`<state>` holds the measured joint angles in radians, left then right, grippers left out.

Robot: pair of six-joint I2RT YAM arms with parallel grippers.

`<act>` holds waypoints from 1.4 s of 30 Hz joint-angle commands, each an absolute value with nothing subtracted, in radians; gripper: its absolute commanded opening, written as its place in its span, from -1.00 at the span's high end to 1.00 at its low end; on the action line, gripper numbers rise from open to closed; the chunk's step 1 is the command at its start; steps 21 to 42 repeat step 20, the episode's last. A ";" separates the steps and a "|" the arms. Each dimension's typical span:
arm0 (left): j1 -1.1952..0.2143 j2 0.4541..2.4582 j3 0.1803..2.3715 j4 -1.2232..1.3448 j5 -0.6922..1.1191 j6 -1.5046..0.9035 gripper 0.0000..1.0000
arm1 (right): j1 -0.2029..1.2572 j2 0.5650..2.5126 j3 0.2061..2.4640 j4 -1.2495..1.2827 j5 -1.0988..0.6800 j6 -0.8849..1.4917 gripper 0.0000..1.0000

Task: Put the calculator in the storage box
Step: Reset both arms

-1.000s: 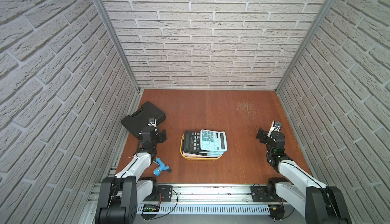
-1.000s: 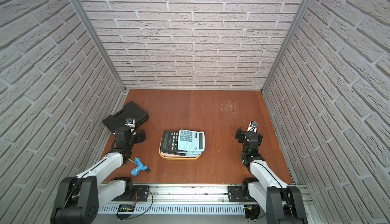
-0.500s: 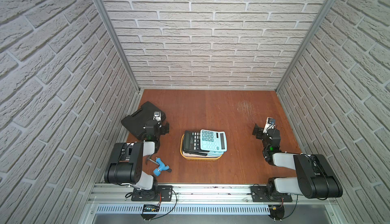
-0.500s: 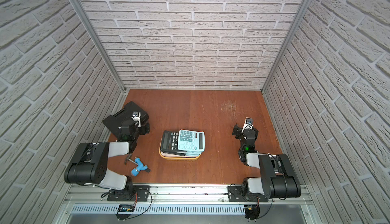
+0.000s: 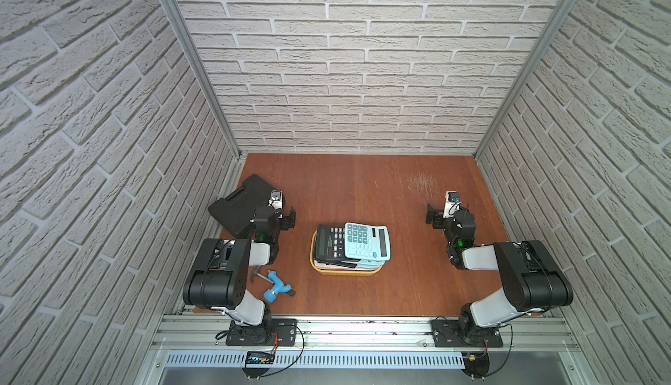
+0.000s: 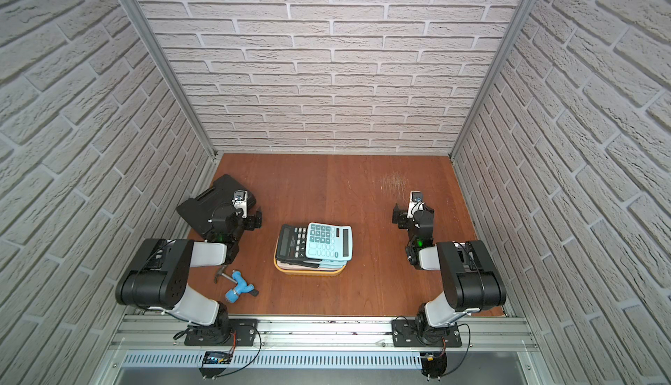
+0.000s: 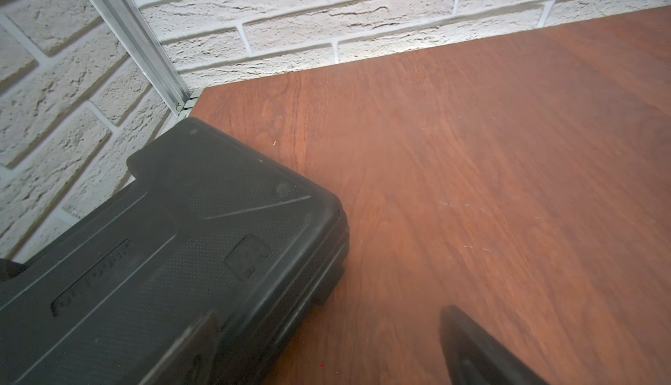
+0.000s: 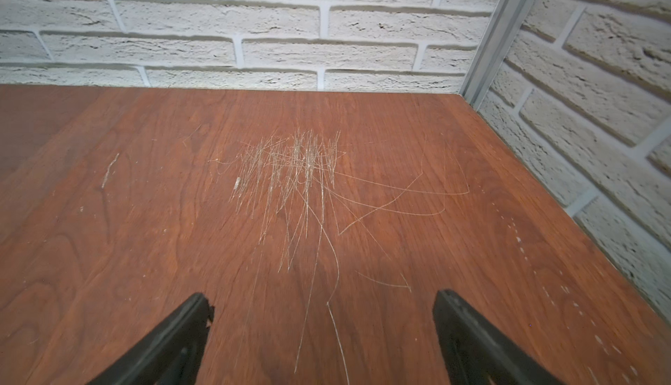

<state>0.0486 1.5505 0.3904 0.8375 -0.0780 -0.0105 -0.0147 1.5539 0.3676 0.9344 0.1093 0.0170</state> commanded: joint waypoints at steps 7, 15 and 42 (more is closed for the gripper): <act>0.054 1.551 0.383 0.887 -0.069 0.000 -0.97 | -0.008 1.546 0.370 0.938 0.084 -0.003 -0.99; 0.054 1.551 0.384 0.887 -0.068 0.001 -0.97 | -0.009 1.551 0.376 0.934 0.083 -0.005 -0.99; 0.055 1.551 0.384 0.887 -0.069 0.000 -0.97 | -0.008 1.547 0.370 0.940 0.083 -0.005 -0.98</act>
